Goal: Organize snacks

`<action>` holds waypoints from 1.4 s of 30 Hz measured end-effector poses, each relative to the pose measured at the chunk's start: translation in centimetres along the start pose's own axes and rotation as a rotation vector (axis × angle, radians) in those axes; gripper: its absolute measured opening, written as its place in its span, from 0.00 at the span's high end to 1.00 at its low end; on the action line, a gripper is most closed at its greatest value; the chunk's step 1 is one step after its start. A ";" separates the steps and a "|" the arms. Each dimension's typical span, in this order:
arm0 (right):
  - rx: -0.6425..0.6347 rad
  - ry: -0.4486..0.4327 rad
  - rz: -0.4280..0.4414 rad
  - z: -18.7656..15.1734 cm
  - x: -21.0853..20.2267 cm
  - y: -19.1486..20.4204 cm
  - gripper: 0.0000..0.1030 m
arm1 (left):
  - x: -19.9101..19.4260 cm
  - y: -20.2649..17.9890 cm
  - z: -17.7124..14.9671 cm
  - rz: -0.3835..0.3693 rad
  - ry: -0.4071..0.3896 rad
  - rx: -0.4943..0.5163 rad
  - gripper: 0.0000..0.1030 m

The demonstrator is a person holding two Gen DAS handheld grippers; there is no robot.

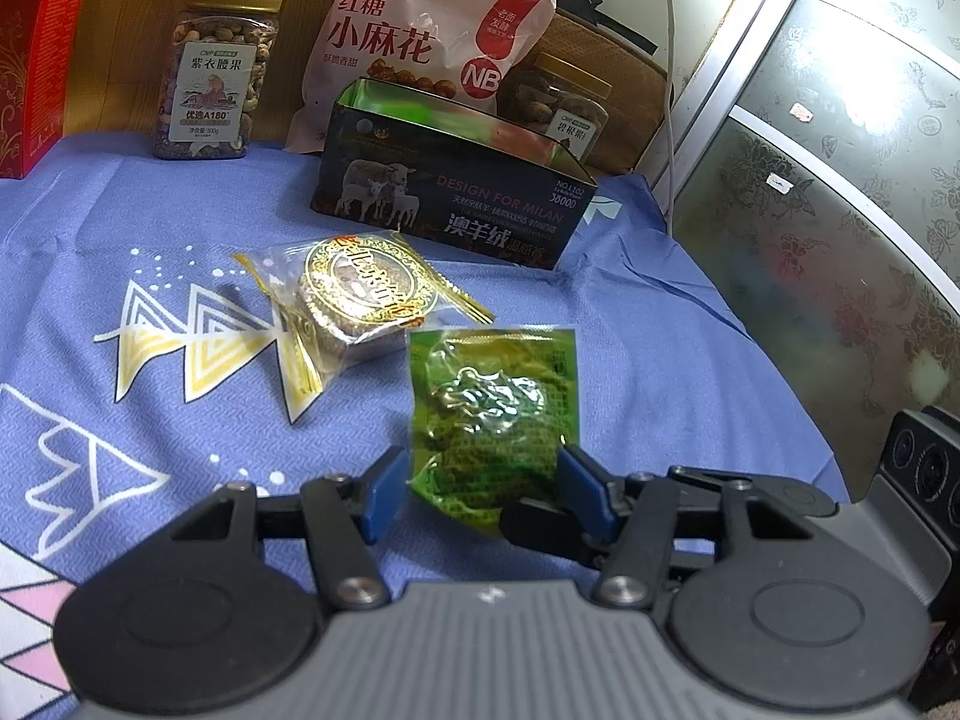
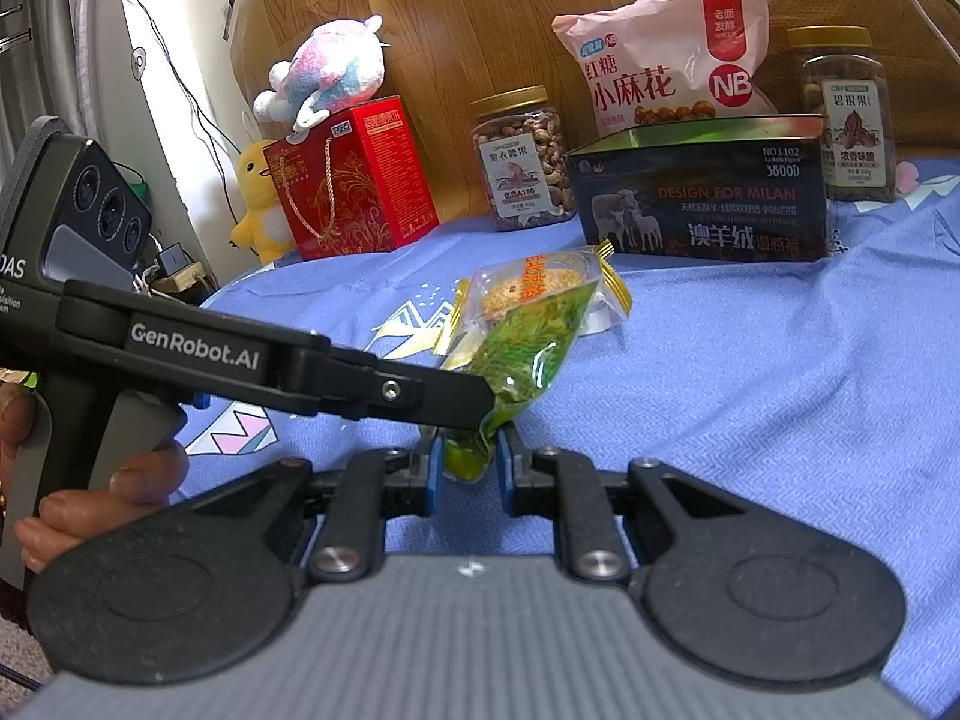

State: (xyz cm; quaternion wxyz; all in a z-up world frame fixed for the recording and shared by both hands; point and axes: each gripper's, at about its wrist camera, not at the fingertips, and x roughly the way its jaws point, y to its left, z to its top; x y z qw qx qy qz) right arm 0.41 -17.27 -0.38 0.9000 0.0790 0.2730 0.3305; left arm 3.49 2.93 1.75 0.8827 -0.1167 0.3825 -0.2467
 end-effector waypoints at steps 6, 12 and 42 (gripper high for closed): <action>0.000 0.000 0.000 0.0 0.0 0.0 0.80 | 0.0 0.0 0.0 0.000 0.000 0.000 0.47; 0.002 -0.004 -0.001 0.0 0.0 -0.1 0.80 | -0.1 0.0 0.0 -0.001 -0.001 0.000 0.47; -0.060 -0.210 -0.116 8.9 1.1 -4.8 0.80 | 3.5 -4.5 11.9 0.018 -0.139 0.209 0.47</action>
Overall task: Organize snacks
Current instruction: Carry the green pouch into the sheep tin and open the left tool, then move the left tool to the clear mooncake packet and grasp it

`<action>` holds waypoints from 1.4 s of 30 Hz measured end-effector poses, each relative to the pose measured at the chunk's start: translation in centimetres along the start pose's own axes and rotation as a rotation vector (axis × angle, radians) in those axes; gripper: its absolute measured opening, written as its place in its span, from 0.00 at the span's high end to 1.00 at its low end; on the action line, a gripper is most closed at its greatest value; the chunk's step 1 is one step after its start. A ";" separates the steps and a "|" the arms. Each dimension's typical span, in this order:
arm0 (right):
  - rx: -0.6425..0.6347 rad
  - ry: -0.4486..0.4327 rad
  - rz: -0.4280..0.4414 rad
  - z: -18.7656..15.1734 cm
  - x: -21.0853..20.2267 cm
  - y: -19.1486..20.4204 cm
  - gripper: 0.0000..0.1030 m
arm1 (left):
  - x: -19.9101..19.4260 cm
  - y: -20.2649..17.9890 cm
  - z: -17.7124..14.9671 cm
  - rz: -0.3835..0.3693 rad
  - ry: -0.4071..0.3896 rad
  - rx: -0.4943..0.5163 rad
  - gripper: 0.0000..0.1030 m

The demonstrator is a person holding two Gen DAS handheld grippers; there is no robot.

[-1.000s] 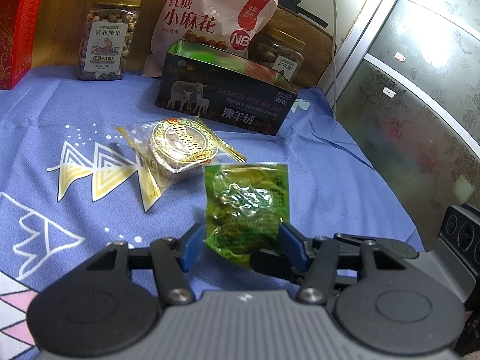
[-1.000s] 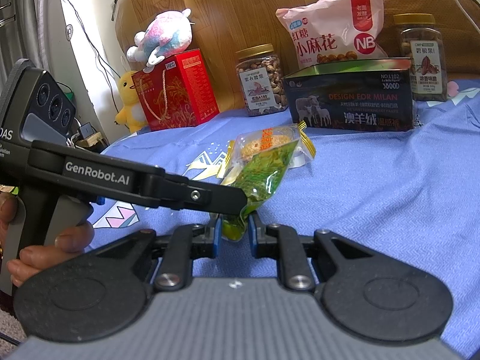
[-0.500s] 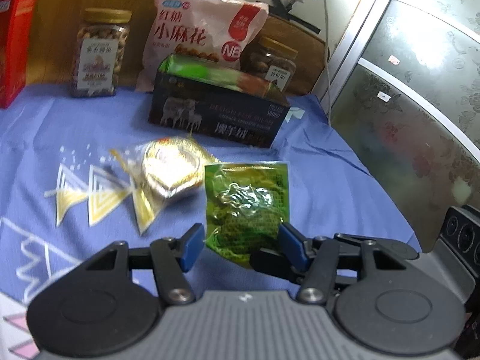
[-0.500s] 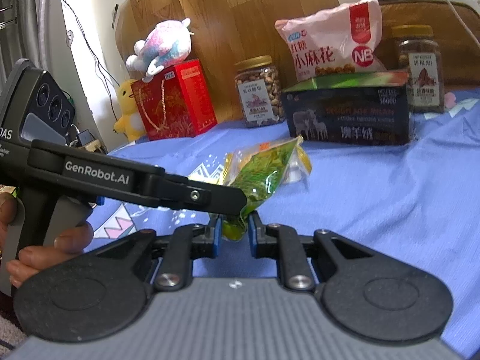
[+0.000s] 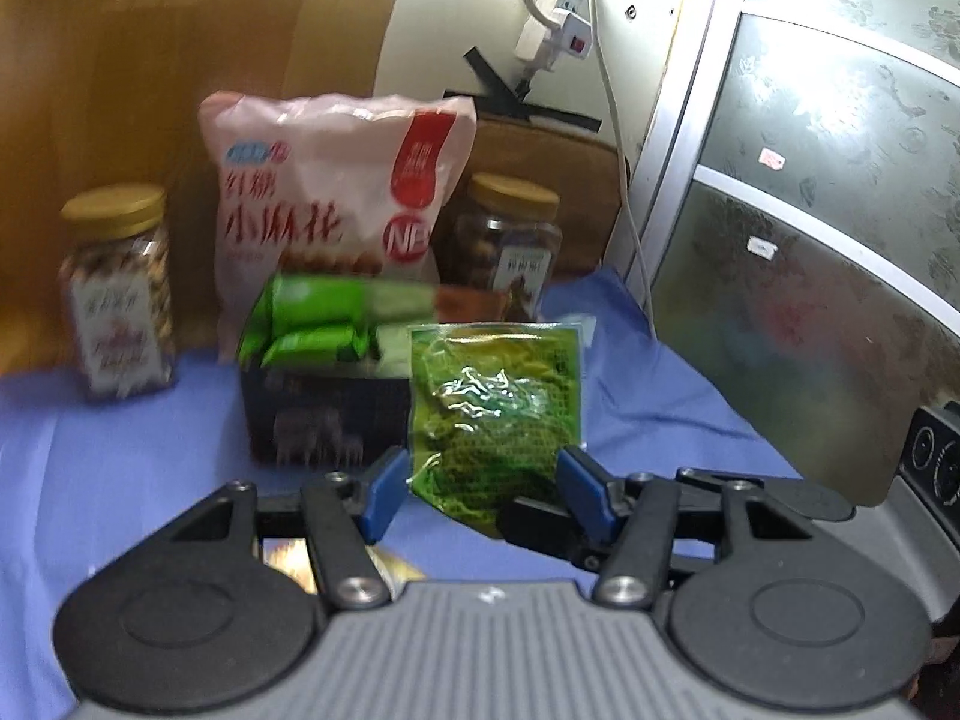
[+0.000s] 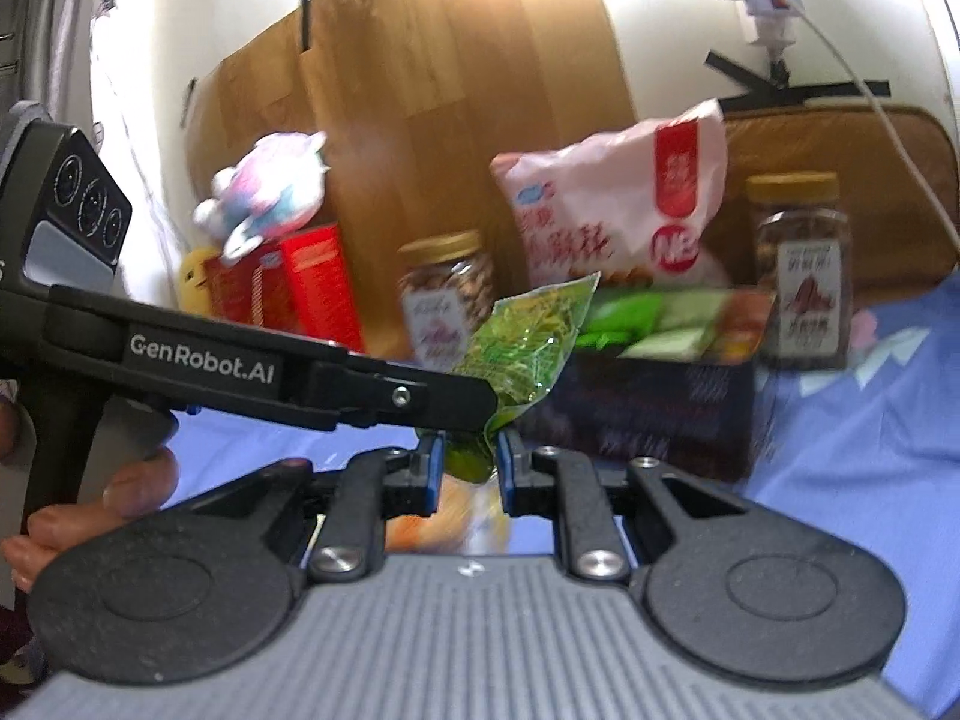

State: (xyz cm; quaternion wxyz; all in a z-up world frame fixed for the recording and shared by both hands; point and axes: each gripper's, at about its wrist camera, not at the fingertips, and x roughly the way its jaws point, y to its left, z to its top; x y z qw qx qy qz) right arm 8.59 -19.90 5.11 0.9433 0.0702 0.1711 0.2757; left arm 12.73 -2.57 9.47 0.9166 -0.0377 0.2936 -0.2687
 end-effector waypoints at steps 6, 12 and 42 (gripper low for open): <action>-0.005 -0.021 -0.066 2.4 2.7 -3.5 0.80 | 5.0 0.3 4.1 -0.014 -0.004 0.017 0.46; -0.053 0.010 -0.161 2.9 5.6 -6.8 0.76 | 10.7 0.6 6.3 -0.010 0.043 0.022 0.45; 0.120 0.098 0.006 -3.3 2.7 -0.9 0.46 | -5.5 10.4 -5.4 0.217 0.049 -0.351 0.39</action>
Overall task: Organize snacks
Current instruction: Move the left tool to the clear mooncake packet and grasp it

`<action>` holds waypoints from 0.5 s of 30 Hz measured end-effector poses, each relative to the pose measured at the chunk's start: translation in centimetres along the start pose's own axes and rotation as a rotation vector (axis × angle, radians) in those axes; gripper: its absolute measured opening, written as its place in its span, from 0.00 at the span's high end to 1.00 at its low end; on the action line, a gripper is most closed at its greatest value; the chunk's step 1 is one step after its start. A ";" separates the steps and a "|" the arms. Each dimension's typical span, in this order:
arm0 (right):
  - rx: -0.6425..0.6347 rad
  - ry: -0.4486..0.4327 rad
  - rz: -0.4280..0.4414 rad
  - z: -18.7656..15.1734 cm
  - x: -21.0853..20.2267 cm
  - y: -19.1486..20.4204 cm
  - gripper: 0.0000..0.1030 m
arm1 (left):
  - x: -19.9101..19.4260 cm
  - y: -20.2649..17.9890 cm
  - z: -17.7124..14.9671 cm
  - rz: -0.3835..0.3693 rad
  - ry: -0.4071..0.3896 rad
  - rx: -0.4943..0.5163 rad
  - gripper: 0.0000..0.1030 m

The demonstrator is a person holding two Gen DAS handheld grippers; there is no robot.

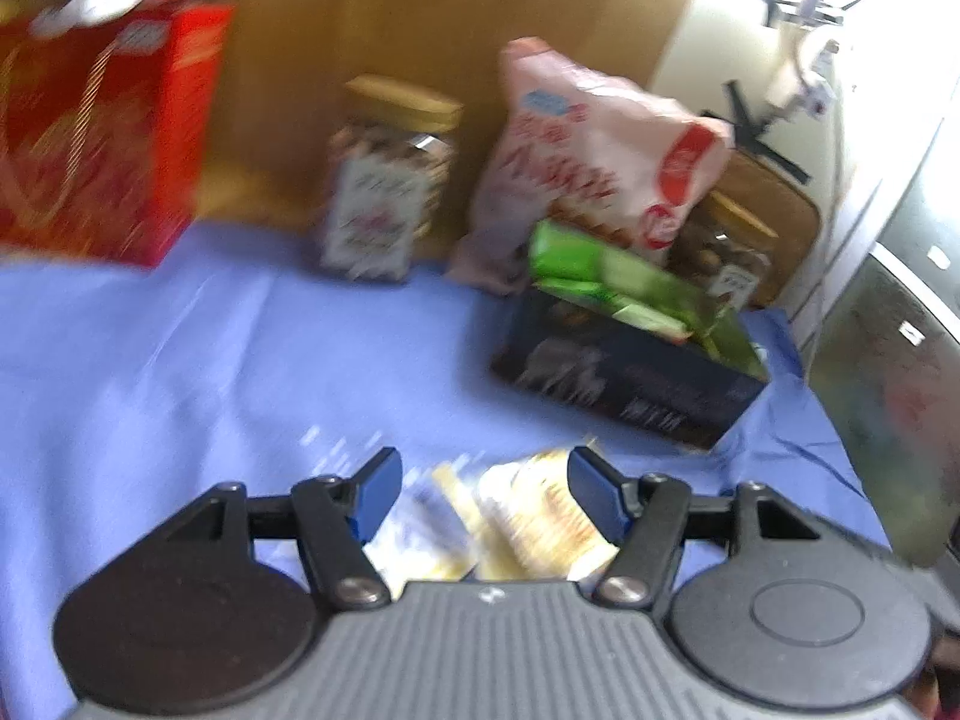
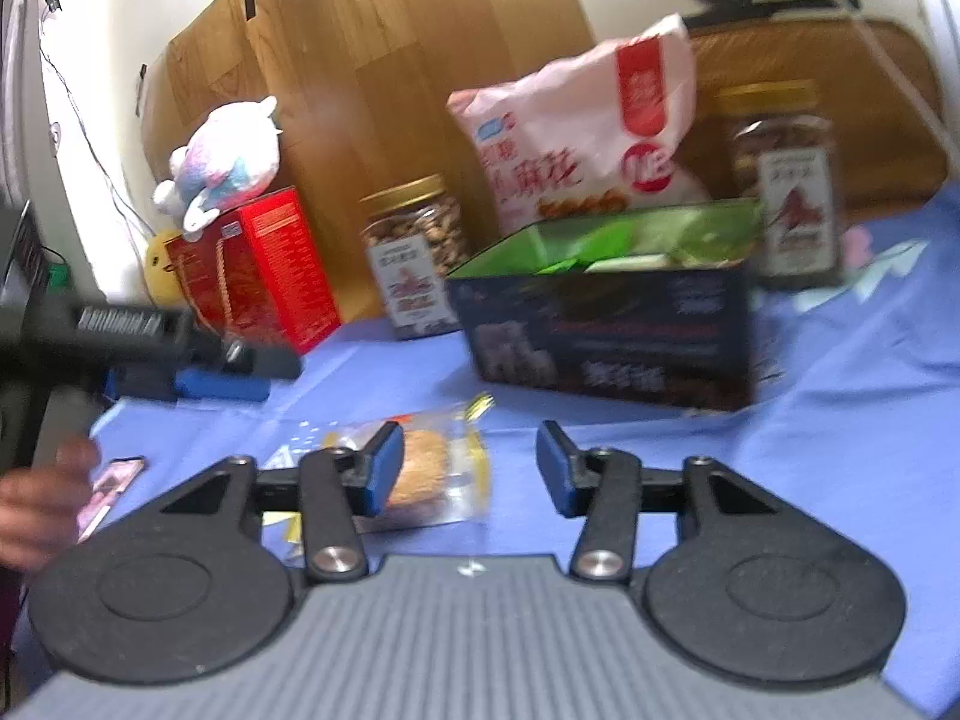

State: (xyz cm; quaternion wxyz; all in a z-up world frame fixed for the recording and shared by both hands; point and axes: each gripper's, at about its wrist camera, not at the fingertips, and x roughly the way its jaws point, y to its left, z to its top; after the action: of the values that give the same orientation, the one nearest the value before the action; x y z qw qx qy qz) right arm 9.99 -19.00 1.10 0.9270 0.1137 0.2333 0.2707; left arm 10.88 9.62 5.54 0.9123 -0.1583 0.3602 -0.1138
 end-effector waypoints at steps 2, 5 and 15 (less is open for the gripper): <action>0.056 0.026 0.002 0.3 1.3 -0.6 0.46 | 0.0 0.6 -0.8 -0.015 0.022 -0.028 0.39; 0.220 0.083 0.028 0.4 3.2 -2.5 0.46 | 0.5 0.5 -1.7 -0.042 0.042 -0.028 0.39; 0.194 0.163 0.107 -1.5 2.6 0.5 0.75 | 4.1 0.7 -3.0 -0.165 0.125 -0.092 0.62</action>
State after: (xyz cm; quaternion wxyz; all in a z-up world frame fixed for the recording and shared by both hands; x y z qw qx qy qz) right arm 10.98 -17.02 -1.05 0.8739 0.1926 0.3267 0.3042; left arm 11.79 8.37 0.64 0.8672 -0.2218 0.4071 -0.1817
